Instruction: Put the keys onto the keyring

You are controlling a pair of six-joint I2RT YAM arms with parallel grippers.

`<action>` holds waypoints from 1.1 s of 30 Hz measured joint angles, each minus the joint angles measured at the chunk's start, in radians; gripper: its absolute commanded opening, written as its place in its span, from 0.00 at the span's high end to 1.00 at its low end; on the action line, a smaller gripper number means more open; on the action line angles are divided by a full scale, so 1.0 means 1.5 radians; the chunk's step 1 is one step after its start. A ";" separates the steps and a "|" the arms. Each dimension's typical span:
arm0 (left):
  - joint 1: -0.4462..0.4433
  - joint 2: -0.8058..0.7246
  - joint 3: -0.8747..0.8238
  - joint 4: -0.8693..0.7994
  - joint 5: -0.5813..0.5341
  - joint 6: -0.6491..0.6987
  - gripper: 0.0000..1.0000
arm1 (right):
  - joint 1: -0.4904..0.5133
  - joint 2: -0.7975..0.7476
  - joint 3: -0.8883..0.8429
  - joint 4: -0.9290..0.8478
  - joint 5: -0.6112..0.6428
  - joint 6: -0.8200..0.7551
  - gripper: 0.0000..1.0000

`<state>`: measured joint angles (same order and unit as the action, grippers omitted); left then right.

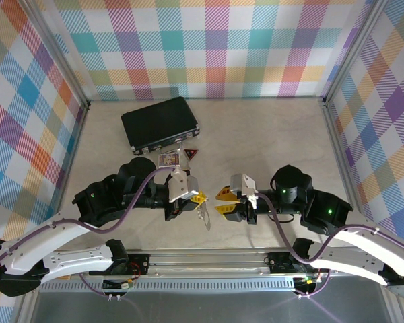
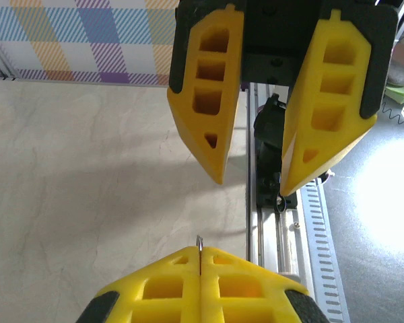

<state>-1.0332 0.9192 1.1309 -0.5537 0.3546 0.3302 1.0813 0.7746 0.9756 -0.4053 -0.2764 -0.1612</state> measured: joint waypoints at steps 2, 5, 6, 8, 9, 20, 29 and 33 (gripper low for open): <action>0.000 0.000 0.000 0.002 0.002 0.000 1.00 | 0.000 0.003 -0.001 0.001 0.000 0.001 0.68; 0.000 -0.002 0.000 0.004 0.007 0.000 1.00 | 0.000 0.008 -0.001 0.005 0.000 0.002 0.65; 0.000 -0.003 0.000 0.004 0.009 0.000 1.00 | 0.000 0.011 -0.001 0.008 0.000 0.002 0.64; -0.001 -0.005 0.000 0.004 0.013 0.000 1.00 | 0.000 0.019 -0.001 0.013 0.000 0.003 0.63; -0.001 -0.005 0.000 0.004 0.015 0.000 1.00 | 0.000 0.023 -0.001 0.015 0.000 0.003 0.63; -0.005 -0.006 -0.001 0.004 0.020 0.000 1.00 | 0.016 0.064 -0.009 0.045 0.016 0.005 0.76; -0.005 -0.007 -0.004 0.005 0.022 0.000 1.00 | 0.021 0.066 -0.010 0.049 0.026 0.003 1.00; -0.005 -0.010 -0.014 0.018 0.023 -0.005 0.86 | 0.021 0.059 -0.019 0.055 0.031 0.002 1.00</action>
<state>-1.0405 0.9035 1.1095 -0.5266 0.3885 0.3229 1.1130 0.8631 0.9470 -0.3225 -0.2295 -0.1581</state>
